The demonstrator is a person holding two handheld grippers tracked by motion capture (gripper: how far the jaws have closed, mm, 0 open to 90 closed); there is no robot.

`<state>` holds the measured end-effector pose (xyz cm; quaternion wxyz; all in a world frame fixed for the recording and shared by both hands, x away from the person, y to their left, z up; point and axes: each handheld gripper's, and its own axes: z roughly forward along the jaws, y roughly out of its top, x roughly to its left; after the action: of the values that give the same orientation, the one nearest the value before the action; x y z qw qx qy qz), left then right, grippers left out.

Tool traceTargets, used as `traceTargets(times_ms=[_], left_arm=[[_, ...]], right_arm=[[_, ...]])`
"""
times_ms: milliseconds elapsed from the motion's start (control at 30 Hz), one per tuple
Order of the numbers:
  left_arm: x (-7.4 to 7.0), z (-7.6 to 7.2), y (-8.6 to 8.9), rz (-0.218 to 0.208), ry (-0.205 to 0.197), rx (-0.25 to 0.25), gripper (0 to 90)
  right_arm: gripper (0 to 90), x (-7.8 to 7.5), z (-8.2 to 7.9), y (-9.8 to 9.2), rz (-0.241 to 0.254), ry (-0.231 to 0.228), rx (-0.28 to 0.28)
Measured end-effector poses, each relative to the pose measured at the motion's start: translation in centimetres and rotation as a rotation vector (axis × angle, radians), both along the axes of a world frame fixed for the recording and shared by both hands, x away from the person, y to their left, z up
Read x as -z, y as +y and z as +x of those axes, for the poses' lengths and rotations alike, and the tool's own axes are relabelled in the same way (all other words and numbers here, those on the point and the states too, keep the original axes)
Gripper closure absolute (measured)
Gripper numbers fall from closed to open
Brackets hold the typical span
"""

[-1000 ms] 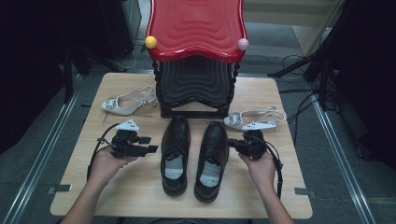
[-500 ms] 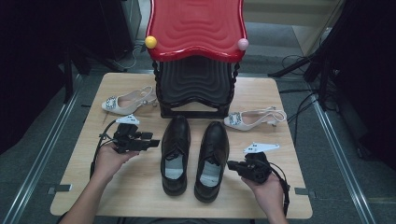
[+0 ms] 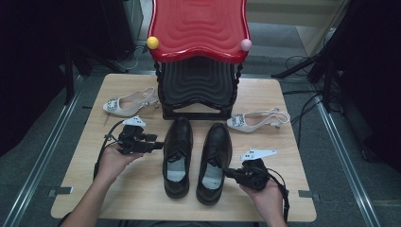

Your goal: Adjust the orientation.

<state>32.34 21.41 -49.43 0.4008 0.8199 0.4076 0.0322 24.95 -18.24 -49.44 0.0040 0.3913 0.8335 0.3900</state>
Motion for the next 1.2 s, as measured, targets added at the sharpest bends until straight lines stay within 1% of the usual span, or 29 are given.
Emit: traceTargets(times_ms=[67, 200, 300, 333, 367, 400, 433, 467, 500, 533, 567, 600, 633, 667, 700, 733, 767, 800, 900, 933, 1033, 1133, 1200], left_arm=[[0.0, 0.0, 0.0, 0.008, 0.001, 0.003, 49.0], [0.0, -0.1, 0.0, 0.005, 0.002, 0.003, 49.0], [0.1, -0.1, -0.1, 0.006, 0.008, 0.004, 49.3], [0.1, -0.1, -0.1, 0.006, 0.011, 0.006, 50.1], [0.1, -0.1, -0.1, 0.016, 0.009, 0.0, 51.1], [0.1, -0.2, -0.2, 0.032, 0.003, -0.008, 54.8], [0.0, -0.3, -0.2, 0.046, -0.007, -0.015, 61.4], [0.0, -0.4, -0.3, 0.051, -0.017, -0.018, 66.4], [-0.1, -0.5, -0.3, 0.041, -0.02, -0.013, 70.6], [-0.1, -0.5, -0.3, 0.035, -0.011, -0.009, 74.5], [0.1, -0.4, -0.4, 0.021, 0.012, 0.001, 76.8], [0.3, -0.4, -0.5, 0.024, 0.022, 0.005, 79.2], [0.6, -0.4, -0.7, 0.031, 0.045, 0.012, 80.8], [1.1, -0.2, -1.0, 0.05, 0.066, 0.024, 81.8], [1.5, -0.2, -1.3, 0.053, 0.087, 0.033, 82.6], [1.8, -0.2, -1.5, 0.06, 0.097, 0.033, 83.2], [2.0, -0.2, -1.6, 0.064, 0.101, 0.029, 84.9], [2.1, -0.1, -1.6, 0.058, 0.105, 0.027, 85.6], [2.1, -0.1, -1.5, 0.041, 0.126, 0.022, 85.7], [2.1, -0.1, -1.6, 0.043, 0.129, 0.02, 86.7], [1.9, -0.4, -2.2, 0.061, 0.109, 0.026, 89.2], [2.0, -0.7, -2.8, 0.05, 0.121, 0.055, 89.2], [2.1, -0.9, -3.3, 0.055, 0.12, 0.062, 89.2]], right_arm=[[90.0, 0.1, 0.0, 0.2, 0.004, 0.001, -0.013], [90.0, 0.1, -0.1, 0.9, 0.001, -0.001, -0.032], [90.0, 0.1, 0.0, 1.1, 0.002, 0.0, -0.036], [90.0, 0.1, 0.0, 1.2, 0.0, -0.001, -0.029], [90.0, 0.1, 0.1, 1.2, -0.002, -0.005, -0.027], [90.0, 0.2, 0.2, 1.3, 0.0, -0.003, -0.023], [90.0, 0.2, 0.3, 1.3, 0.003, -0.003, -0.018], [90.0, 0.2, 0.3, 1.3, 0.007, -0.001, -0.015], [90.0, 0.2, 0.4, 1.3, 0.01, -0.002, -0.013], [90.0, 0.2, 0.5, 1.4, 0.012, -0.005, -0.011], [90.0, 0.2, 0.5, 1.4, 0.013, -0.004, -0.011], [90.0, 0.3, 0.6, 1.5, 0.018, -0.007, -0.01], [90.0, 0.2, 0.6, 1.5, 0.017, -0.008, -0.009], [90.0, 0.2, 0.6, 1.5, 0.017, -0.007, -0.008], [90.0, 0.2, 0.6, 1.5, 0.016, -0.006, -0.008], [90.0, 0.3, 0.6, 1.5, 0.016, -0.007, -0.007], [90.0, 0.3, 0.6, 1.5, 0.015, -0.007, -0.007], [90.0, 0.3, 0.7, 1.5, 0.011, -0.012, -0.001], [90.0, 0.4, 0.9, 1.5, 0.017, -0.006, 0.003], [90.0, 0.4, 1.0, 1.5, 0.018, -0.006, 0.009], [90.0, 0.5, 1.3, 1.7, 0.023, -0.006, 0.02], [90.0, 0.5, 1.5, 2.0, 0.021, -0.011, 0.026], [90.0, 0.5, 1.6, 2.0, 0.021, -0.013, 0.025]])
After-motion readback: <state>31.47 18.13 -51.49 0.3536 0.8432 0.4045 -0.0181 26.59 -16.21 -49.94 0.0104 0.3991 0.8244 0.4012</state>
